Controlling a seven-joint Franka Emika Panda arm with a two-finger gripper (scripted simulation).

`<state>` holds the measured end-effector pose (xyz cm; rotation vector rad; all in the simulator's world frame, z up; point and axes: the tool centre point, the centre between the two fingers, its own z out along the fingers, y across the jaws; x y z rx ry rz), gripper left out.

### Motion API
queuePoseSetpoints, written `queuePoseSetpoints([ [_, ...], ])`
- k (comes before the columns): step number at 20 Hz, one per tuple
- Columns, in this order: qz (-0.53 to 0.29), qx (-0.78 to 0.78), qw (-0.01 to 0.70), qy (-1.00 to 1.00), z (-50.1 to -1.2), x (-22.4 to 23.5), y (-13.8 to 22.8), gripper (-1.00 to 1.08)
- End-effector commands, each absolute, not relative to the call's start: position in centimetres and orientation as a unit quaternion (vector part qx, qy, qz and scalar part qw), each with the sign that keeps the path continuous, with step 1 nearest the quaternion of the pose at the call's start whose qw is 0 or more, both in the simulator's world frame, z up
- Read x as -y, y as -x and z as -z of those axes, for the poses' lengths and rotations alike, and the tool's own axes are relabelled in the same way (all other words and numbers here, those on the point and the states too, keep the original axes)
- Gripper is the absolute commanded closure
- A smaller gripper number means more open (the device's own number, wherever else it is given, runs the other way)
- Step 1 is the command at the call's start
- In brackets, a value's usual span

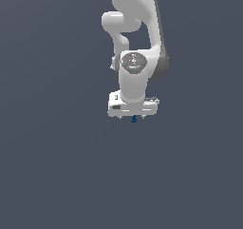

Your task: Pick up the object and move it to a goal position.

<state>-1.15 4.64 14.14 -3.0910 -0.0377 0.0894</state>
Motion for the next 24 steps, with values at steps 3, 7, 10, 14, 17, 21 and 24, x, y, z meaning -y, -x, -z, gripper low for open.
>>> queuePoseSetpoints([
  [3,-0.027,0.017,0.023,0.999,-13.9,-4.8,1.5,-0.92],
  [7,-0.024,0.028,0.019,0.999,-13.2,-5.1,2.3,-0.92],
  [10,-0.02,0.041,0.015,0.999,-12.5,-5.4,3.2,-0.92],
  [14,-0.013,0.065,0.009,0.998,-11.2,-6.0,4.9,-0.92],
  [17,-0.008,0.081,0.005,0.997,-10.4,-6.4,6.1,-0.92],
  [21,-0.003,0.097,0.002,0.995,-9.7,-6.8,7.3,-0.92],
  [24,-0.001,0.105,0.001,0.994,-9.4,-7.0,7.9,-0.92],
])
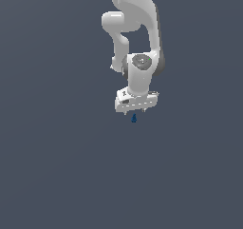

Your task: Pick up the object and move it to a goal position.

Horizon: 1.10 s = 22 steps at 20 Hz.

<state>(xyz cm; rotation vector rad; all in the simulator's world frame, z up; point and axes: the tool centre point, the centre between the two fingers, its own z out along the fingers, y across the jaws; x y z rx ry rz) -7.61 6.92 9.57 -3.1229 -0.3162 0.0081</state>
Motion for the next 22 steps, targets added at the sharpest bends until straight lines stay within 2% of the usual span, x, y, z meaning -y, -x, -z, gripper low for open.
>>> queuePoseSetpoints([
  [1,-0.001,0.106,0.0,0.994,-9.3,-7.0,8.0,-0.92],
  [9,-0.001,0.107,0.0,0.994,-8.8,-7.1,8.1,-0.92],
  [22,0.0,0.108,0.0,0.994,-4.3,-7.1,8.2,-0.92],
])
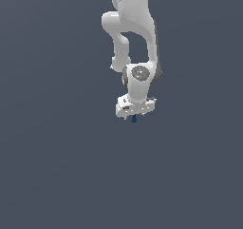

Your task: Pick up the object and move it to a goal position.

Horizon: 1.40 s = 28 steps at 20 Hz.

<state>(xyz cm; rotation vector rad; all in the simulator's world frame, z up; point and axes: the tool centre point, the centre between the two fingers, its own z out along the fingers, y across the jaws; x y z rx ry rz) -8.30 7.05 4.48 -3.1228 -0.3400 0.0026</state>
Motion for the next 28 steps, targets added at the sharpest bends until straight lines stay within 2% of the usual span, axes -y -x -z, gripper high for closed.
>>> queuePoseSetpoints([
  [1,0.0,0.108,0.0,0.994,-4.2,-7.1,8.2,-0.92],
  [2,0.0,0.108,0.0,0.994,-4.2,-7.1,8.2,1.08],
  [17,0.0,0.108,0.0,0.994,-5.0,-7.0,8.2,1.08],
  [28,0.0,0.109,0.0,0.994,-11.7,-6.4,7.6,1.08],
])
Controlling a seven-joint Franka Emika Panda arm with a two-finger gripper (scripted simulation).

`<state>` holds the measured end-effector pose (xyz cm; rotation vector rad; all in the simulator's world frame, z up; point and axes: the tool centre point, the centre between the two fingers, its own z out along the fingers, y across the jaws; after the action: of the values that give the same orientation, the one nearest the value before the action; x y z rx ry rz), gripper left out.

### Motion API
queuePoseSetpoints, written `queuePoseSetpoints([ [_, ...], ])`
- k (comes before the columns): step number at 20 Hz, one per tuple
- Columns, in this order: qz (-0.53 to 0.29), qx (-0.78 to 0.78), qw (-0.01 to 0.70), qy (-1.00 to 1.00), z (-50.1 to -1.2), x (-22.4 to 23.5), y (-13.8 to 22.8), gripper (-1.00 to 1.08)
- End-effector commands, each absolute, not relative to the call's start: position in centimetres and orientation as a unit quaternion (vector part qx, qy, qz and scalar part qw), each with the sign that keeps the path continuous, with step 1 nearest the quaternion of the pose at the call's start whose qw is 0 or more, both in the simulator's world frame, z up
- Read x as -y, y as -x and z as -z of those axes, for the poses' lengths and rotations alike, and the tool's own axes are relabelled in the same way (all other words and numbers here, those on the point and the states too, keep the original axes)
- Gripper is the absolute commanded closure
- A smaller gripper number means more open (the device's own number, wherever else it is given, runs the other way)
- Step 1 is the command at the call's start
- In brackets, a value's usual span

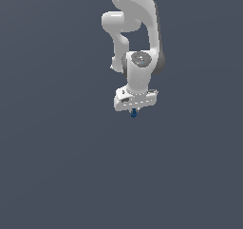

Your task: Pick up the object and move it to a goal position.

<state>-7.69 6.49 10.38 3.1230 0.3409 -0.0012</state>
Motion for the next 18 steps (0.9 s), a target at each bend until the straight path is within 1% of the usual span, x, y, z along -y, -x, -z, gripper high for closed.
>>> queuePoseSetpoints([
  [1,0.0,-0.109,0.0,-0.994,-12.6,-6.3,7.5,1.08],
  [6,0.0,-0.109,0.0,-0.994,-16.8,-5.9,7.0,1.08],
  [10,0.0,-0.109,0.0,-0.994,-19.2,-5.7,6.7,1.08],
  [18,0.0,-0.109,0.0,-0.994,-21.3,-5.5,6.3,1.08],
])
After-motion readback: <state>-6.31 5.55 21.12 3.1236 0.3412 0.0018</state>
